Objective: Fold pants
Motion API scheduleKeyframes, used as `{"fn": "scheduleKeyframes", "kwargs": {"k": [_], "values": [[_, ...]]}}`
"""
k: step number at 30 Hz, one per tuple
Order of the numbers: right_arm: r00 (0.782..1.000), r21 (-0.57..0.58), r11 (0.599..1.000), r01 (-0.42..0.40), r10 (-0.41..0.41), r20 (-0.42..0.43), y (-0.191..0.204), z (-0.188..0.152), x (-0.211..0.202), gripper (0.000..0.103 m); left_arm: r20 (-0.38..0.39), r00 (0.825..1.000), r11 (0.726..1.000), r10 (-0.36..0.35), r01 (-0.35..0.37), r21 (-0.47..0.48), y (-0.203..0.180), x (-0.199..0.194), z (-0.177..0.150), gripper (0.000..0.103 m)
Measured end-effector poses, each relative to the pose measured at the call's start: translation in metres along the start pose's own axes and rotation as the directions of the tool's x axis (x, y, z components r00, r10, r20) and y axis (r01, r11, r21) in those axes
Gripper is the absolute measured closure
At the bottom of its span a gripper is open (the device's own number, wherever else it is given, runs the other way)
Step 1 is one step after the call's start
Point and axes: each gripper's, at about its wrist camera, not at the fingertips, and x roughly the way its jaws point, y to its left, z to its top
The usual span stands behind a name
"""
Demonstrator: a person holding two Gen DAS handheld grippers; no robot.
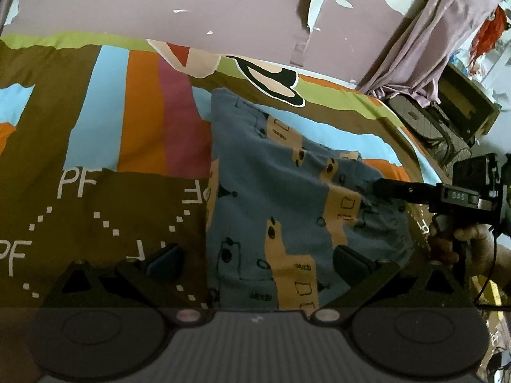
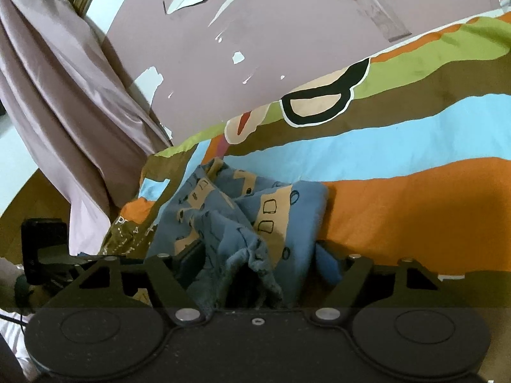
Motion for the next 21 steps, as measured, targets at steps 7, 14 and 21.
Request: {"fn": "scheduleKeyframes", "kwargs": {"k": [7,14,21], "values": [[1.0,0.015,1.0,0.022,-0.022,-0.001,-0.004,-0.001,0.0,0.053,-0.027,0.999,0.997,-0.035,0.033,-0.064,0.005,-0.001,0.007,0.021],[0.998,-0.046,0.997,0.057,-0.058,-0.013,0.005,-0.001,0.003,0.058,-0.053,0.998,0.996,-0.04,0.036,-0.076,0.007,0.005,0.01,0.029],[0.993,-0.108,0.988,0.115,-0.116,-0.003,0.019,-0.004,0.004,0.077,-0.079,0.997,0.999,0.01,-0.013,-0.045,-0.002,0.01,0.012,0.033]]}}
